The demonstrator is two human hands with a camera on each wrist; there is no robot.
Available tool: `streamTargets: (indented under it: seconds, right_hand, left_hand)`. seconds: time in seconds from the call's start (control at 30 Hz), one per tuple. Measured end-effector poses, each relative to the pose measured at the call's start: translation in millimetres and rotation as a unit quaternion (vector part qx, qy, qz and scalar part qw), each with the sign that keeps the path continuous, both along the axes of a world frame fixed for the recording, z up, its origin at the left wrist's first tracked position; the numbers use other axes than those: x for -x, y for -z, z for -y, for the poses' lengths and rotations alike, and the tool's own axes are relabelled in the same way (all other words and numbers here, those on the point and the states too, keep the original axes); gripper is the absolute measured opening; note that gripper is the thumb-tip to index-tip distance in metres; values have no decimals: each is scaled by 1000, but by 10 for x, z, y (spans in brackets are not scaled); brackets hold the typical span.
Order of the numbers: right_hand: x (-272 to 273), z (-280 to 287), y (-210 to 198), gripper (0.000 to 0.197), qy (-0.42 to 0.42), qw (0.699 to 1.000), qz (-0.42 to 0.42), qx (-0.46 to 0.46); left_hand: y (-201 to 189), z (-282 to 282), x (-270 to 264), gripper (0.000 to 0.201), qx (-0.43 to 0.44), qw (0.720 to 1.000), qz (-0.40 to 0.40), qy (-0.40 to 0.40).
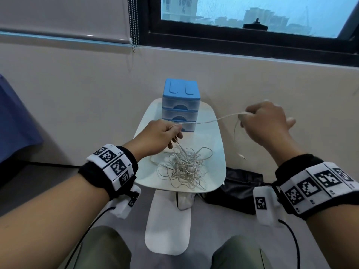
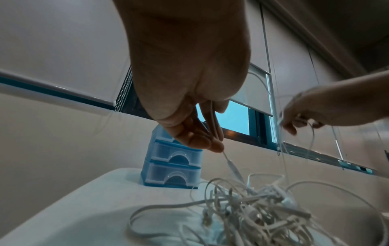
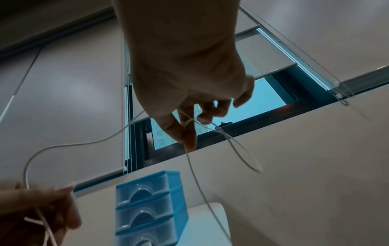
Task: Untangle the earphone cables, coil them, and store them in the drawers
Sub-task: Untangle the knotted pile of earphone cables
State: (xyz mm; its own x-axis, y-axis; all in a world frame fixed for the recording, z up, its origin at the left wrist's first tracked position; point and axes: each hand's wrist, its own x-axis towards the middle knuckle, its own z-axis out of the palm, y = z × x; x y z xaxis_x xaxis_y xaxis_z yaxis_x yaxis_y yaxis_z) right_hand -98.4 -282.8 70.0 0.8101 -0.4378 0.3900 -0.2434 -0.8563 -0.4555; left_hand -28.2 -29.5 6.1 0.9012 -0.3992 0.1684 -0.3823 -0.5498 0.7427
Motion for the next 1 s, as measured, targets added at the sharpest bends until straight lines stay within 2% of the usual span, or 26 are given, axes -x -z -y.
streamTargets:
  seconds: [0.1,0.17,0.2,0.27,0.3,0.37,0.43,0.57,0.63,0.7,0.77,0.83,1.0]
  right_hand:
    - [40,-6,87,27,23,985,-165,41]
    - [55,-41,145,23,0,964,-259,58]
    - [51,-63,167,19,-33,959,-277,51]
    - [43,-121,196,11,-134,955,-263,2]
    - [43,-173,198,17,-192,951,-241,-36]
    - [47,-317,190,46,-277,932,-192,-132]
    - [32,-472,168,61,-319,919,-153,-174]
    - [-46,-649,221,52,-311,934,-132,-119]
    - [-86,-669,278,48,-301,936,-130,-125]
    - [-117,-664,333,36,-293,937,-123,-143]
    - [-145,-637,405,15,-285,937,-105,-173]
    - [-144,-608,484,5,-284,926,-83,-236]
    - [-177,-563,637,16,-266,893,-54,-358]
  left_hand:
    - [-69,17,35,39,60,997,-38,11]
    - [-105,49,62,35,86,995,-48,24]
    - [-122,70,77,30,95,994,-48,32]
    - [-156,112,119,18,93,994,-38,47]
    - [-175,133,139,11,84,995,-27,54]
    - [-212,172,188,3,69,995,-10,67]
    - [-238,214,213,12,67,995,-8,70]
    - [-243,245,232,27,108,992,-49,49]
    - [-224,234,245,32,135,986,-79,51]
    - [-205,210,263,38,146,984,-88,59]
    - [-197,185,280,45,141,984,-86,71]
    - [-191,176,295,48,132,985,-79,78]
    - [-123,177,260,41,111,993,-20,23]
